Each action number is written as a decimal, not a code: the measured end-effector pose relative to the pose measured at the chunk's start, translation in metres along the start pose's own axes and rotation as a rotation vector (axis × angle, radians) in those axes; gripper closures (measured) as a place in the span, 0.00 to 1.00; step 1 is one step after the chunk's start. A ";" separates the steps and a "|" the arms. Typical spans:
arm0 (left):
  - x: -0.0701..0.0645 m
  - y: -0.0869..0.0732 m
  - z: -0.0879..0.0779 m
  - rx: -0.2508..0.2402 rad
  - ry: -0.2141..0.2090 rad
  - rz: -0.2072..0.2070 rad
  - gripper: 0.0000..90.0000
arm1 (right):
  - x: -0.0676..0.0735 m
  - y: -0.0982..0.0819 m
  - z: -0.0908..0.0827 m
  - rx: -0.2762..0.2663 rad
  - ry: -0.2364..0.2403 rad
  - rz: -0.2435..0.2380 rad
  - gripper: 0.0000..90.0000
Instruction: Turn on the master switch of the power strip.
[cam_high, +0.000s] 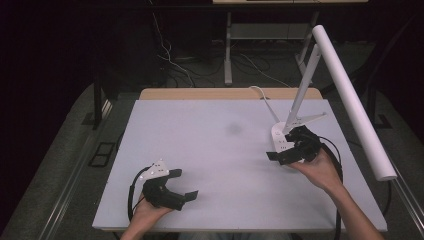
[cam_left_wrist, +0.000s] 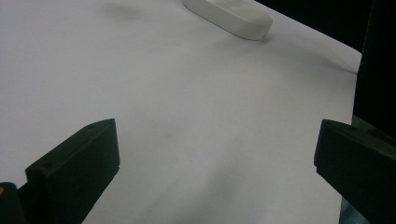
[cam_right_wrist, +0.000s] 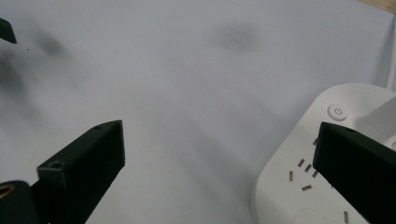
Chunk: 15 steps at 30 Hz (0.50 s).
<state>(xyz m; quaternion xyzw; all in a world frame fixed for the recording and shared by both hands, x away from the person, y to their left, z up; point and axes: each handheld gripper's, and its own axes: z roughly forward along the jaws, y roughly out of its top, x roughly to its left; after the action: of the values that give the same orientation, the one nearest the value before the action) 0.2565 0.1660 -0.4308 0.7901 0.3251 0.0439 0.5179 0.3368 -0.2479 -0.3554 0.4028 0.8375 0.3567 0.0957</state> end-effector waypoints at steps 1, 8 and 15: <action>0.000 0.000 0.000 0.001 -0.001 -0.001 0.00 | 0.000 0.001 0.001 0.001 -0.003 0.001 0.02; 0.000 0.000 0.000 0.002 -0.002 -0.002 0.00 | -0.003 0.007 0.009 0.020 -0.016 -0.005 0.02; 0.000 0.000 0.001 0.007 -0.005 -0.001 0.00 | -0.006 0.014 0.015 0.033 -0.029 -0.016 0.02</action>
<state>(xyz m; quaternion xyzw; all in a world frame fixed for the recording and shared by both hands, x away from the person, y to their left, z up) 0.2568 0.1654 -0.4313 0.7918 0.3246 0.0407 0.5158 0.3557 -0.2382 -0.3580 0.4027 0.8450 0.3361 0.1042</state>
